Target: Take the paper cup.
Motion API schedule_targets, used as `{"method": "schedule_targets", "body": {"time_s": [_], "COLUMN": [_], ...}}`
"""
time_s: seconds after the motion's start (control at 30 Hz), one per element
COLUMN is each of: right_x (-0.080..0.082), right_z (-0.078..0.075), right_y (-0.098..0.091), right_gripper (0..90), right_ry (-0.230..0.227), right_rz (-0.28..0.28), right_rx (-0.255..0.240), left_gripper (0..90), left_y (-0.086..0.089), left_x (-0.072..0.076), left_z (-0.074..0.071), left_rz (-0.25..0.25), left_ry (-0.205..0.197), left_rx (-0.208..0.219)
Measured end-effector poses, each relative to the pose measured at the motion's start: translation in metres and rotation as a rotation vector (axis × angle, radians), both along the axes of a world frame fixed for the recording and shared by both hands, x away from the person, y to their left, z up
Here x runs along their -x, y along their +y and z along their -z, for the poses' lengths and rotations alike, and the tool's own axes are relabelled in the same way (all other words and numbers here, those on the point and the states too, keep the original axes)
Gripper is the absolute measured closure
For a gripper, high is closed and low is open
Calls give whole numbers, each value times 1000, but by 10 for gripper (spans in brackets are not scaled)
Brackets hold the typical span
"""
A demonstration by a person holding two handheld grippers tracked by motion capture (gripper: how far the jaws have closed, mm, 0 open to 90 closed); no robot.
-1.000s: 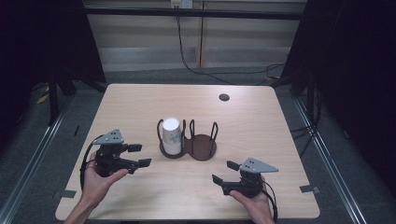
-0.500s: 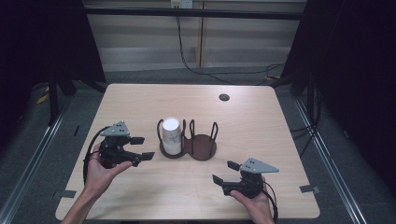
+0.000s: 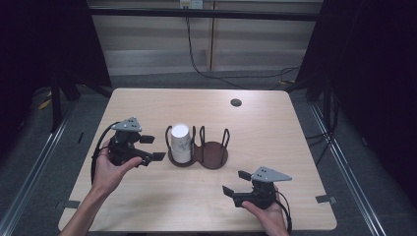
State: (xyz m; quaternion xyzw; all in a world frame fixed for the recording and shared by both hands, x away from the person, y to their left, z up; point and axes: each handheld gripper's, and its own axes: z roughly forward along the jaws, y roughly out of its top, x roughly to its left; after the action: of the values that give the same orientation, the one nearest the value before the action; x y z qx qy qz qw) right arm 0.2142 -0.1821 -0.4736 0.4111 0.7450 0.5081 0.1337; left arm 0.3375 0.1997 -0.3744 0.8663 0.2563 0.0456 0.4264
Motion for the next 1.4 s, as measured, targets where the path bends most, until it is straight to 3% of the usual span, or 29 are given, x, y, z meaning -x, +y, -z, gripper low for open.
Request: {"method": "schedule_targets", "body": {"time_s": [0.3,0.7,0.73,0.77,0.83,0.93,0.97,1.0,1.07,1.17,1.23,1.4], "right_x": [0,1,1,1,1,1,1,1,1,1,1,1], "right_z": [0,0,0,0,0,0,0,0,0,-1,-1,-1], "right_y": [1,1,1,1,1,2,2,2,2,1,1,1], "right_gripper": [176,175,177,179,180,179,179,179,179,180,182,182], "right_ry": [0,4,3,2,0,5,5,2,3,7,5,6], "right_rz": [-11,-17,-16,-16,-20,-26,-26,-27,-27,-23,-26,-31], "right_rx": [1,1,1,2,5,4,4,5,2,4,5,2], "left_gripper": [238,227,229,247,307,296,296,304,304,304,305,316], "left_y": [-5,-19,-20,-22,-25,-30,-33,-35,-37,-41,-44,-47], "left_x": [-12,-24,-26,-26,-27,-34,-34,-38,-39,-43,-45,-54], "left_z": [-11,-23,-24,-25,-27,-29,-28,-30,-30,-34,-34,-39], "left_rz": [15,24,41,31,30,53,39,59,54,55,41,61], "left_ry": [20,10,5,12,-3,12,20,14,20,16,38,43], "left_rx": [-39,-111,-136,-122,-138,-167,-155,-192,-197,-237,-220,-276]}}
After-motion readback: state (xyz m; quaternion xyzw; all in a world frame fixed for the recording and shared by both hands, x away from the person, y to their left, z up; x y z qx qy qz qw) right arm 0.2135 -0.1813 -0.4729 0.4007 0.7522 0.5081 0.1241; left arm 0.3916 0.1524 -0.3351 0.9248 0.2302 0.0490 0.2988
